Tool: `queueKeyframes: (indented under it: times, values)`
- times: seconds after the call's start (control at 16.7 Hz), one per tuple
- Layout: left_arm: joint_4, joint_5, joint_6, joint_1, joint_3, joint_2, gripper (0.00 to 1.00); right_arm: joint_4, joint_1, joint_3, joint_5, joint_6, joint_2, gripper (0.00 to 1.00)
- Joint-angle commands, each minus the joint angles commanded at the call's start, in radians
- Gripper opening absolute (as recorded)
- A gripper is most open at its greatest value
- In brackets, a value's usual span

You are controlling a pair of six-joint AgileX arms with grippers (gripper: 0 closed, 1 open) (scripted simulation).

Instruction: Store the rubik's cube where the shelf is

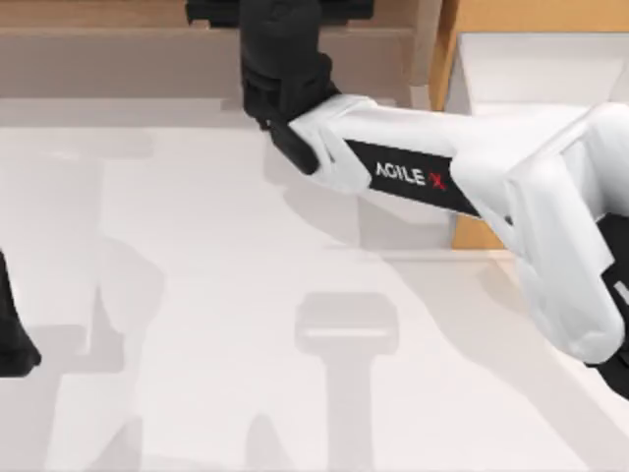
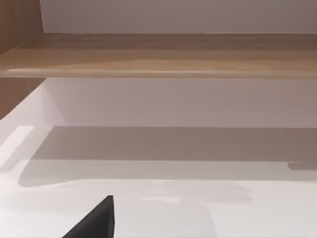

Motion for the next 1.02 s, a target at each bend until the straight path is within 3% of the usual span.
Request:
queueKeyframes:
  times: [0.54, 1.02]
  values:
    - [0.0, 0.0, 0.0, 0.0, 0.0, 0.0, 1.0, 0.0, 0.0, 0.0, 0.0, 0.0, 0.0, 0.98]
    - [0.0, 0.0, 0.0, 0.0, 0.0, 0.0, 1.0, 0.0, 0.0, 0.0, 0.0, 0.0, 0.0, 1.0]
